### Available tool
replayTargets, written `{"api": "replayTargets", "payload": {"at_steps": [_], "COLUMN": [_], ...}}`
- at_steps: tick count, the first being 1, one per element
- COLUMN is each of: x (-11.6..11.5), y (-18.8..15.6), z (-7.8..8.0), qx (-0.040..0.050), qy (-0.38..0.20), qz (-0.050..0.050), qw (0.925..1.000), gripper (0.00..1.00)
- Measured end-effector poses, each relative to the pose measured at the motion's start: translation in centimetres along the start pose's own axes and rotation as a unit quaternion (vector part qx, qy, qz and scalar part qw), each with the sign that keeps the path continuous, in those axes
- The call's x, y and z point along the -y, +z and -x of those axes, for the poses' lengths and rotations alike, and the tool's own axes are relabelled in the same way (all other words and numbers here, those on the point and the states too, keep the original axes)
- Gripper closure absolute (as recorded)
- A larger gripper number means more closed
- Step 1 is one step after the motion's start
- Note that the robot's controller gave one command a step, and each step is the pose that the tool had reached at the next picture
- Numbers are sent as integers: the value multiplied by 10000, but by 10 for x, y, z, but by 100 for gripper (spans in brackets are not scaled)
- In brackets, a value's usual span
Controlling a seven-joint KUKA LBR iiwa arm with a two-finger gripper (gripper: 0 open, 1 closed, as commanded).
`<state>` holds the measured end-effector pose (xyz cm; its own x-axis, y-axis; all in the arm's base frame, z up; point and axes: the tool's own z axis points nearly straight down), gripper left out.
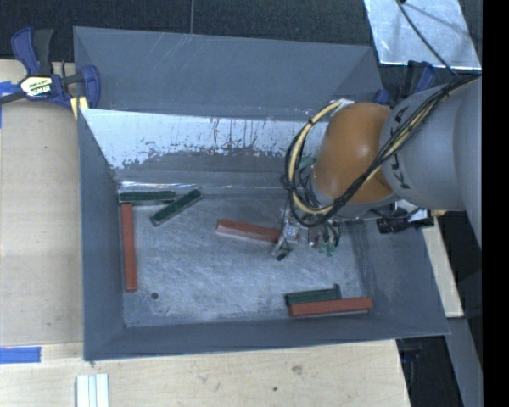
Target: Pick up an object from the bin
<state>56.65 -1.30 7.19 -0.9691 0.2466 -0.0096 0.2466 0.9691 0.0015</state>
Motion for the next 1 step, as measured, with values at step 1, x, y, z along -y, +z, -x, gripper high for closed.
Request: {"api": "replayTargets", "payload": {"at_steps": [1], "x": [-25], "y": [-137], "z": [-14], "qx": [7], "qy": [-70], "qz": [12], "qw": [10000], "gripper": [100]}}
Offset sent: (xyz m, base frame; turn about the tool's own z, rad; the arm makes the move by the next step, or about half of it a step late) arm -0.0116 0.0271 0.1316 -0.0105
